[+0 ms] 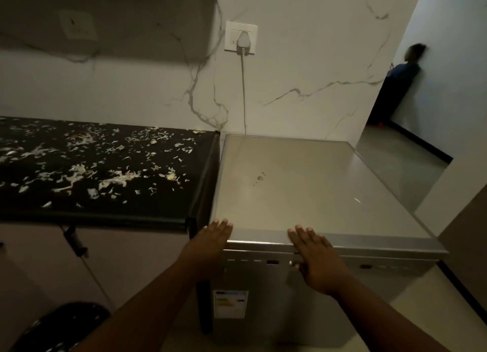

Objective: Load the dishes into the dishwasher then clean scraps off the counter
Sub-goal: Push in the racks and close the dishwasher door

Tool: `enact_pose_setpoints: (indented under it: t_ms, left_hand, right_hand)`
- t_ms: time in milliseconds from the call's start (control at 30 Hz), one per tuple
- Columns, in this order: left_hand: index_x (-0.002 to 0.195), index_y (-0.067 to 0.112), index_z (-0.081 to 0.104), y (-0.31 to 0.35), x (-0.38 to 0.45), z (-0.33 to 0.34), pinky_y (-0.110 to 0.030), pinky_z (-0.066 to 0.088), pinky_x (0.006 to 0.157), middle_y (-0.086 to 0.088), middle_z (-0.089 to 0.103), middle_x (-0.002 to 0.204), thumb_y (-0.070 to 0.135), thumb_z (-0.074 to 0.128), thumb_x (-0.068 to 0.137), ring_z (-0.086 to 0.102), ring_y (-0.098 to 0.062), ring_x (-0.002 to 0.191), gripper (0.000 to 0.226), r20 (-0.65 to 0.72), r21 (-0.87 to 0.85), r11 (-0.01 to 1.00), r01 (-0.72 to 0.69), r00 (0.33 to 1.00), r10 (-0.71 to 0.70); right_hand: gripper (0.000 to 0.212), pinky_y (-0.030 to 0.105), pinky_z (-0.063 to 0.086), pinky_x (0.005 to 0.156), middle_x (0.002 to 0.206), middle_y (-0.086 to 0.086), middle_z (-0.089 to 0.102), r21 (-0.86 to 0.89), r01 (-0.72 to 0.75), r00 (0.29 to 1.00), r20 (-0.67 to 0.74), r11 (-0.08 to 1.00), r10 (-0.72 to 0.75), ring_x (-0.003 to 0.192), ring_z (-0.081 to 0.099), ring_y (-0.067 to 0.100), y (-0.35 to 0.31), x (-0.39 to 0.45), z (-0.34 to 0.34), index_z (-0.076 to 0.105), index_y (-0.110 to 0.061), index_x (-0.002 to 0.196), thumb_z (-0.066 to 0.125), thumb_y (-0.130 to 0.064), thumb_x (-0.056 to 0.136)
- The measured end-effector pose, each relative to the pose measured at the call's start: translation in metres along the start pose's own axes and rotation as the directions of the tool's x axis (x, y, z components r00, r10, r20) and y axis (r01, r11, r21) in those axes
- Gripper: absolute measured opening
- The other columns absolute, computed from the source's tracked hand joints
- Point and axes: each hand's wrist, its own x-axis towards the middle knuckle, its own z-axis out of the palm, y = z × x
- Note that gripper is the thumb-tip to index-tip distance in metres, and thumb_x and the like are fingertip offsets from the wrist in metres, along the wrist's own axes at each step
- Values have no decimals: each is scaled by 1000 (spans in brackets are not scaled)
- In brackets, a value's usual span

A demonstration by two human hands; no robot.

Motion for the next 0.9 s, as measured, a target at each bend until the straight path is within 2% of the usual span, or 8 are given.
enact_pose_setpoints:
  t_ms: [100,167,233,333,567,700,800,900]
  left_hand:
    - [152,19,-5,15,5,15,-37,-3,118,-3,-7,160,51,70,76,-9,-23,147,112,-119,-56,993,108,986,-114]
    - [152,18,0,20,11,24,-39,0,119,-3,-1,161,53,72,73,-4,-26,147,114,-188,-54,987,154,969,-162]
    - [152,15,8,19,17,31,-42,8,120,-7,10,160,49,75,71,5,-30,146,111,-255,-26,986,164,953,-165]
    - [150,11,18,19,18,39,-44,16,118,-11,21,157,41,81,69,15,-34,144,107,-345,20,987,157,928,-141]
    - [149,7,18,17,10,55,-41,15,117,-16,24,154,45,74,76,16,-37,143,99,-424,107,983,148,901,-89]
    - [146,5,23,23,9,55,-47,26,112,-18,33,147,44,75,75,25,-40,138,95,-441,161,973,167,894,-81]
    - [142,5,27,24,10,53,-52,40,100,-18,38,139,44,76,74,34,-41,130,93,-431,209,960,184,899,-78]
    - [138,5,30,24,10,51,-54,45,91,-18,40,133,46,77,72,39,-42,124,91,-431,249,951,182,900,-59]
  right_hand:
    - [90,36,-7,115,154,-1,-25,-18,-30,997,-67,999,28,147,-13,25,10,0,7,-27,-29,141,48,-40,92]
    - [94,40,-3,117,160,3,-13,-18,-29,995,-99,999,27,147,-8,27,10,3,14,-17,-29,149,55,-35,88]
    - [96,42,0,117,161,4,-6,-28,-37,990,-134,999,33,147,-4,28,10,6,20,-7,-28,152,60,-29,84]
    - [99,44,1,118,161,4,-2,-19,-23,983,-180,1000,19,147,-1,28,15,9,30,-3,-28,153,66,-25,81]
    - [101,45,3,118,161,4,4,-21,-38,972,-233,999,32,147,4,28,17,16,41,2,-29,152,70,-28,78]
    - [100,45,3,117,161,5,5,-50,-52,970,-242,997,39,147,4,29,18,17,42,1,-30,152,70,-34,80]
    - [101,48,3,117,161,5,6,-42,-64,965,-258,997,51,147,4,31,14,17,43,2,-31,152,72,-35,78]
    - [100,50,4,116,161,2,7,-22,-90,968,-238,996,82,146,5,32,14,23,40,5,-33,151,72,-37,77]
